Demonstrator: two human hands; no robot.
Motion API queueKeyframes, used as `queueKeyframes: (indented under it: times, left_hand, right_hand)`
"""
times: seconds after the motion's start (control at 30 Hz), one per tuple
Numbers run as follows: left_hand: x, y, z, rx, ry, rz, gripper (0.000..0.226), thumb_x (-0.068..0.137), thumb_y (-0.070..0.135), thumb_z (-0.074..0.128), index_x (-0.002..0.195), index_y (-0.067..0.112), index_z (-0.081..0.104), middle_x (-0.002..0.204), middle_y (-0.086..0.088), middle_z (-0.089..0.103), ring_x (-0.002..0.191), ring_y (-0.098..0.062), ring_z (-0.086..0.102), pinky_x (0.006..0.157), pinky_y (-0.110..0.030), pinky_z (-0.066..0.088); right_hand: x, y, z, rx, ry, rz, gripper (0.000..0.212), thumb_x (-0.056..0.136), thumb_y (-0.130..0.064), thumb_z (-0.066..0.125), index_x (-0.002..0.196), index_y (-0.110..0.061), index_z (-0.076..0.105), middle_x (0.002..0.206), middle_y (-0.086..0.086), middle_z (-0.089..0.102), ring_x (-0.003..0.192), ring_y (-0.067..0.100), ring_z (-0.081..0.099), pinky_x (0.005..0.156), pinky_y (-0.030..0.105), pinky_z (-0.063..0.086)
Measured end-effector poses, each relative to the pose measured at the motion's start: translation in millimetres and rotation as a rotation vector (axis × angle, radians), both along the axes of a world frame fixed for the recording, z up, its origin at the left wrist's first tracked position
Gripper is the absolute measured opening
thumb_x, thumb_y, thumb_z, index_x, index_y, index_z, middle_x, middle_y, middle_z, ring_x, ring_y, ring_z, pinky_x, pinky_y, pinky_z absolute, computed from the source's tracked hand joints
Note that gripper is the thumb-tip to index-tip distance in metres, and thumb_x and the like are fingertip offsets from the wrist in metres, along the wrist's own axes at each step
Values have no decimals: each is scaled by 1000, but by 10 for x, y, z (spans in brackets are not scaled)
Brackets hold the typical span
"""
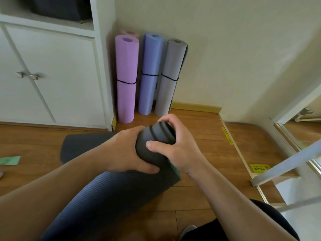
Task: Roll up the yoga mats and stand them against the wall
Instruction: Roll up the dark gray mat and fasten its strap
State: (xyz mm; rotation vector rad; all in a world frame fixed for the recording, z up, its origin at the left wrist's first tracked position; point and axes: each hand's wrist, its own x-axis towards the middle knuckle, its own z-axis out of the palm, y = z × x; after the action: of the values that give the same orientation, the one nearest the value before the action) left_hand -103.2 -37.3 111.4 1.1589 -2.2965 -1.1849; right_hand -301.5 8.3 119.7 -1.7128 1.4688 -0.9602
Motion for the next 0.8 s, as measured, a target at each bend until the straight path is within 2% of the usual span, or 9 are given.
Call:
queueKeyframes:
  times: [0.07,0.1,0.2,0.27,0.37,0.5,0.6,0.7,0.8]
  left_hand:
    - [5,8,-47,-3,-19,25,78,59,51,99,122,47,52,111,22,66,102,-2,67,87,-30,61]
    - [-9,16,-65,-13,-40,36,78,60,52,98,122,47,50,111,21,64,101,-3,66,87,-28,60]
    - [-76,31,-104,-46,-89,64,78,62,55,96,122,46,46,112,20,59,98,-4,63,80,-21,55]
    - [-85,42,-126,-54,-97,103,81,61,54,96,124,44,45,112,19,59,96,-3,63,78,-20,54]
    - [-22,68,-175,-64,-121,179,89,52,59,95,125,44,47,109,18,65,95,-4,67,82,-29,62]
    - [11,137,-235,-24,-185,221,76,49,60,93,107,43,48,97,15,69,84,-6,69,75,-35,63]
    - [-1,153,-197,-31,-185,212,76,50,61,96,106,42,48,97,16,68,85,-3,68,76,-32,62]
    - [92,67,-79,70,-154,39,68,58,53,99,111,43,58,105,18,71,95,-2,68,89,-32,59]
    - [219,-31,-2,326,-92,-191,49,77,32,93,121,31,70,117,10,75,111,-11,71,106,-44,52]
  right_hand:
    - [-56,-48,80,56,2,83,30,88,-42,76,112,-31,62,101,-9,66,95,8,65,79,25,50]
    - [-71,-67,129,85,-40,94,28,91,-47,67,111,-27,65,99,-5,67,96,12,65,82,30,49]
    - [-2,-128,138,142,-62,24,54,95,-69,43,103,-22,68,95,6,67,93,23,66,92,54,53]
    - [115,-123,74,117,21,-61,53,95,-76,37,102,-32,65,94,-2,67,92,17,66,87,49,55]
    - [257,-99,9,78,141,-79,34,104,-66,45,105,-34,57,100,-7,64,93,10,62,74,32,46]
    - [280,-111,-93,192,229,-35,43,92,-72,62,104,-33,51,97,-9,67,88,10,67,77,38,59]
    - [248,-121,-97,130,220,-49,41,92,-63,68,99,-26,53,87,-5,68,78,11,68,72,41,61]
    - [222,-68,-87,-7,171,9,31,92,-48,75,96,-25,54,80,-6,65,74,11,65,63,29,54]
    - [187,9,-79,-110,109,81,26,91,-38,78,96,-24,57,78,-6,63,74,14,64,60,22,48]
